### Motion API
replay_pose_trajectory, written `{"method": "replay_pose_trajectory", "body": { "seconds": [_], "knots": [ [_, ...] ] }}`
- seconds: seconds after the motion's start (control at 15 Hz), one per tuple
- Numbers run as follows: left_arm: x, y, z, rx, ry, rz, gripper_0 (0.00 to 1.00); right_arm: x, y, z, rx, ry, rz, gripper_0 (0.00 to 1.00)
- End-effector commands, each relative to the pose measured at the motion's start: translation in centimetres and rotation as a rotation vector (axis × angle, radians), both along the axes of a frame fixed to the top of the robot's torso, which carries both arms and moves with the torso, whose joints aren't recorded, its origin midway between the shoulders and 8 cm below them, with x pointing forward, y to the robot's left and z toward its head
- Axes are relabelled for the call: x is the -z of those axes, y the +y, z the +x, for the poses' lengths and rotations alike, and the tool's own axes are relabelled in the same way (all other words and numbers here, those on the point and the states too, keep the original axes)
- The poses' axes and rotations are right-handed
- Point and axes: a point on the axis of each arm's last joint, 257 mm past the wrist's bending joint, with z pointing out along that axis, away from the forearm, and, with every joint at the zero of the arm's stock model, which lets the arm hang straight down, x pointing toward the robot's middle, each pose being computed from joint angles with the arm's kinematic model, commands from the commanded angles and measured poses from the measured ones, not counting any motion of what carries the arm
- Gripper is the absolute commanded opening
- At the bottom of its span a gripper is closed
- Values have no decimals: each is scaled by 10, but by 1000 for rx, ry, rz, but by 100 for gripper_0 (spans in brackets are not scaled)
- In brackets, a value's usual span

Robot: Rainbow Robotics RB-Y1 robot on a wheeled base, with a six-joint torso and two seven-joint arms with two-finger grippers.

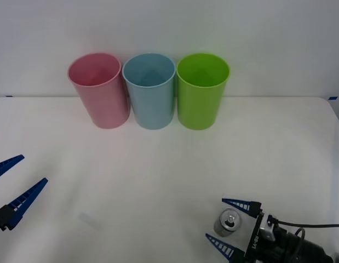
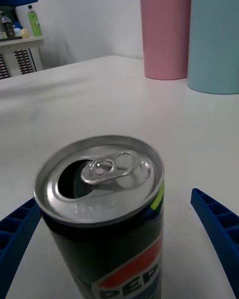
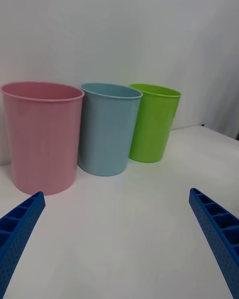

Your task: Grasp the object on the table and drop it into the matching bin: aluminum can to the light blue bin, PET bottle to the pink bin.

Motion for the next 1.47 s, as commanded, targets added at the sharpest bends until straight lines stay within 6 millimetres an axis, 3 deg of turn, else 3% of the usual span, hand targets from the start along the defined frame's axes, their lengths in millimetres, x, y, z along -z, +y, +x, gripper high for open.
{"method": "replay_pose_trajectory", "body": {
  "seconds": [0.07,0.33,0.4,0.47,0.53,0.6,1.13,1.47],
  "knots": [
    [0,0,0,0,0,0,100,1,2,4,10,0,-2,100],
    [0,0,0,0,0,0,100,1,1,6,16,0,-7,100],
    [0,0,0,0,0,0,100,1,1,6,17,-1,-4,87],
    [0,0,0,0,0,0,100,2,0,7,20,5,-7,25],
    [0,0,0,0,0,0,100,2,-1,8,26,3,-10,5],
    [0,0,0,0,0,0,100,2,0,8,24,2,-11,0],
    [0,0,0,0,0,0,100,-1,4,4,8,-1,7,0],
    [0,0,0,0,0,0,100,-22,9,8,-8,-30,53,0]
  ]
}}
